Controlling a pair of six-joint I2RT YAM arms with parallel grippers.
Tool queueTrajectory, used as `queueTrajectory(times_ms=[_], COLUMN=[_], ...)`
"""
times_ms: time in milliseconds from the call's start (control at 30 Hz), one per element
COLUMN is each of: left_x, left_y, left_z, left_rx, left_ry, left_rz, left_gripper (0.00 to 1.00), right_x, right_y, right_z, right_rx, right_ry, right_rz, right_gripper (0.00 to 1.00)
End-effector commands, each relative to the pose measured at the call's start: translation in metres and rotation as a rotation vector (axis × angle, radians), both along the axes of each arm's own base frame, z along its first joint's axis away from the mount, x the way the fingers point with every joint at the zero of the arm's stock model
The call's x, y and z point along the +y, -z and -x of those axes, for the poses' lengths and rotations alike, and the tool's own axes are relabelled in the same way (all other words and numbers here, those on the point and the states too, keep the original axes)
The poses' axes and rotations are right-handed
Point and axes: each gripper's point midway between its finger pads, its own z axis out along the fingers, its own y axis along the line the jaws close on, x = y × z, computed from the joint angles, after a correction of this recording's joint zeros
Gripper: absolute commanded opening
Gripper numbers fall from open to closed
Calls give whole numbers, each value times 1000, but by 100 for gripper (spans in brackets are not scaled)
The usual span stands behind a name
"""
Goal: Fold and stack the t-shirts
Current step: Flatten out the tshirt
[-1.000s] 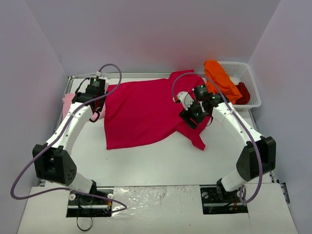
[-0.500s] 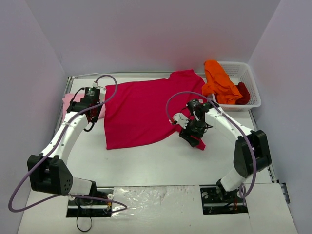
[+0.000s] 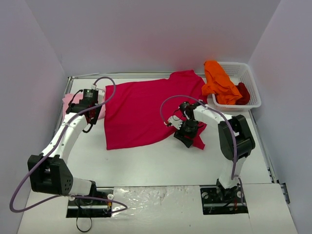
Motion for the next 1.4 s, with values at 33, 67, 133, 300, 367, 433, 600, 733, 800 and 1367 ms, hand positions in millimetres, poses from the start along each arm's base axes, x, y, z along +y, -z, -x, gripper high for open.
queueTrajectory(times_ms=[33,67,133,300,367,433,600,733,800,1367], left_x=[2,2,2,0,-1,-2,-3,-4,-4,-6], left_y=[-13,-13,-10,-6,-5,-4,-3,-2,-1,1], left_z=[-1,-1,0,0,0,0,0,1,1,1], left_rx=[-48,-49,-45,-36,-34,-30,-24,-17,-13,18], left_ry=[3,3,7,15,18,21,25,28,29,38], left_rz=[9,9,11,18,23,26,33,38,37,44], left_gripper=[39,39,39,39,39,39,39,39,39,40], right_x=[-3,-4,-9,-16,-17,-19,-24,-38,-49,-87], right_y=[-3,-5,-6,-18,-26,-29,-38,-41,-37,-37], right_z=[-17,-20,-27,-39,-40,-40,-38,-41,-44,-31], right_rx=[-69,-84,-133,-223,-245,-256,-272,-248,-229,-194], right_ry=[33,42,68,114,125,134,173,283,348,452], right_rz=[45,50,77,106,100,98,80,28,26,0], right_gripper=[60,60,60,39,21,3,0,0,0,48])
